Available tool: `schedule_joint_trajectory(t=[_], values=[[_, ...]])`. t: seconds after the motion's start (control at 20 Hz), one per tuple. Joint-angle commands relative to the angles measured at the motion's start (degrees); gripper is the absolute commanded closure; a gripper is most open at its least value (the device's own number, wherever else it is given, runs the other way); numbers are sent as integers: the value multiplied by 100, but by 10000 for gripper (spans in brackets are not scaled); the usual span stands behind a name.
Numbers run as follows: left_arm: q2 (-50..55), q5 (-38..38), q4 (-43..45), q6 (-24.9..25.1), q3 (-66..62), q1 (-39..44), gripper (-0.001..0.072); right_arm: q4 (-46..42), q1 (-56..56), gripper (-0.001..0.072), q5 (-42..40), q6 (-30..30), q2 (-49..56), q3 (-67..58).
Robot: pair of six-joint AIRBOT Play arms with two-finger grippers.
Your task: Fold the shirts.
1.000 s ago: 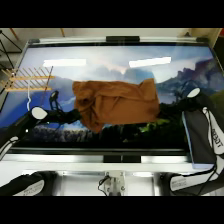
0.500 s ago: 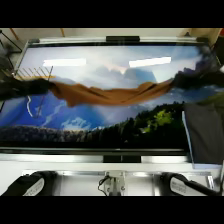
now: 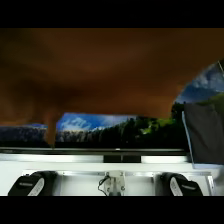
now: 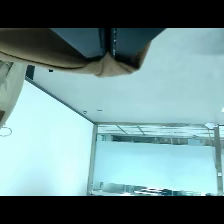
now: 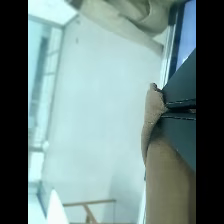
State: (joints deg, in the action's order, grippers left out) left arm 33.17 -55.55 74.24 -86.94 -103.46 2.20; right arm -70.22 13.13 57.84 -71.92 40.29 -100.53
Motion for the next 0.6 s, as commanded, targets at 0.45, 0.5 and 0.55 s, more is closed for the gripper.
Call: schedule_joint_trajectory(t=[0.45,0.5,0.55], values=[[787,-516,1198,-76,2623,-4,679,-942,-2,646,1663,-531,1884,1128],[1038,-398,1196,-76,2949,-4,680,-944,-2,646,1460,-542,2221,1425],[1290,-208,1196,-76,3193,-4,679,-938,-2,646,1200,-570,2549,1628]])
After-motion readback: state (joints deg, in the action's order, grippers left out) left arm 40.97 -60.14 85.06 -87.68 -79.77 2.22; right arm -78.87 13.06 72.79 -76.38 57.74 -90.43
